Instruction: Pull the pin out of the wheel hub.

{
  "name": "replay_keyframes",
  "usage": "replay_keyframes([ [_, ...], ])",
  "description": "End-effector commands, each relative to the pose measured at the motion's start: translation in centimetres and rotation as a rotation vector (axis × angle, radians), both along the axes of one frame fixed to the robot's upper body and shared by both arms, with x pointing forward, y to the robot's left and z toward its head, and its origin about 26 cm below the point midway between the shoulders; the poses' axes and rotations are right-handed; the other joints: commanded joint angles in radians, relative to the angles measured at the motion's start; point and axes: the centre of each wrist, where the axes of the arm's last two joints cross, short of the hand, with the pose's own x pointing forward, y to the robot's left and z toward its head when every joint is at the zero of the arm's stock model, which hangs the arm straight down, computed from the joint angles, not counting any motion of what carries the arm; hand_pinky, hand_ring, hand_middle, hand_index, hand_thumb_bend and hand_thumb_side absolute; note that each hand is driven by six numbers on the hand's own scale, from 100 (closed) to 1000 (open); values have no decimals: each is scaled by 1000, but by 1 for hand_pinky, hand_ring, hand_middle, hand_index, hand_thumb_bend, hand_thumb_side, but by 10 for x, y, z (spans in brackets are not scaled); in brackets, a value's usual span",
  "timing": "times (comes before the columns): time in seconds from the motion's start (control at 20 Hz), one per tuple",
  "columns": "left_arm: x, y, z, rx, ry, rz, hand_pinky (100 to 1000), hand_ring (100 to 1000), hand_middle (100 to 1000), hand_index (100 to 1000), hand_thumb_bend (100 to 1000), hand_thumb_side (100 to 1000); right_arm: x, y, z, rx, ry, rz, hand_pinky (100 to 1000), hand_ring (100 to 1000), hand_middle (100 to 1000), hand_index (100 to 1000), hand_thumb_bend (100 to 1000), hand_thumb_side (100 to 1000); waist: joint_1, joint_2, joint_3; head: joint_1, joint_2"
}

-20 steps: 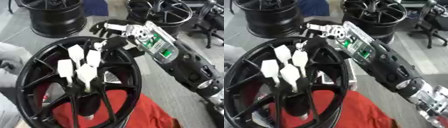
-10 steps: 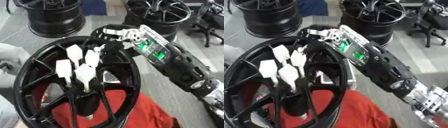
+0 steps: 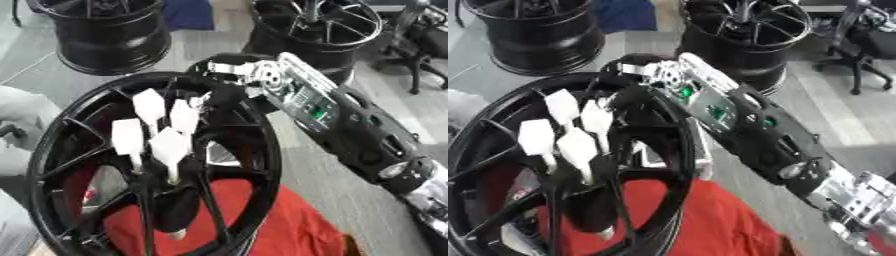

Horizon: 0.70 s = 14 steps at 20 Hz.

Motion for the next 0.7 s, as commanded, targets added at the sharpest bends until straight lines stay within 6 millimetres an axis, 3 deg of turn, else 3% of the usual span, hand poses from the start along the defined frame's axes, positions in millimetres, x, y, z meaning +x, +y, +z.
replay_keyframes([
  [0.05, 2, -1, 9, 7, -31, -12, 542, 699, 605, 686, 100, 763, 0, -1, 8, -10, -21, 3, 862, 872, 855, 958, 100, 625, 6, -9, 0, 0, -3],
  [0.7, 2, -1, 10, 5, -30, -10, 543, 701, 605, 686, 100, 765, -2, 1, 11, 4, -29, 16, 856, 864, 851, 957, 100, 667, 4, -10, 0, -3, -3],
])
